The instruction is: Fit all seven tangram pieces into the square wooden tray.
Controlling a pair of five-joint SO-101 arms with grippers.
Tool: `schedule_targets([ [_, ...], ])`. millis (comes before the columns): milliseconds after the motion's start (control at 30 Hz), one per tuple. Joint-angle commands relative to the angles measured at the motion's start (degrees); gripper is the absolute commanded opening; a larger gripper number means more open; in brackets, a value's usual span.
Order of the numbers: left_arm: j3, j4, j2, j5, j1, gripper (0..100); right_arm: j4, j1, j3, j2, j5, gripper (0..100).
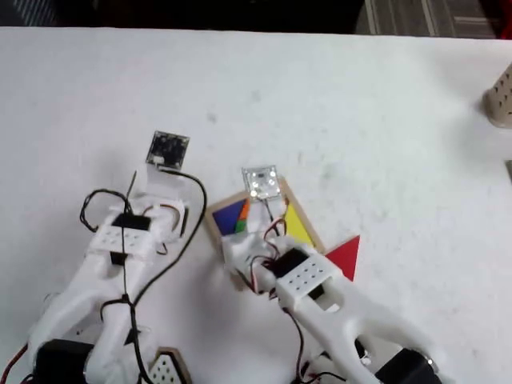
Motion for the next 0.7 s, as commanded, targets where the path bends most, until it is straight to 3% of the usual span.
schedule_targets([
  [0,-3.3,-1.3,0.0,-0.3,-0.4,2,0.3,1.6,1.0,-0.2,-0.4,16.6],
  [233,-3.3,-1.3,0.0,-0.3,-0.4,2,7.6,2.3,1.0,-7.9,-0.4,16.9],
  [433,-3.3,-1.3,0.0,-0.3,-0.4,2,6.0,3.7,2.2,-9.0,-0.4,17.3],
  [667,-3.3,-1.3,0.0,-0.3,-0.4,2,4.7,1.5,1.7,-8.7,-0.5,30.0],
])
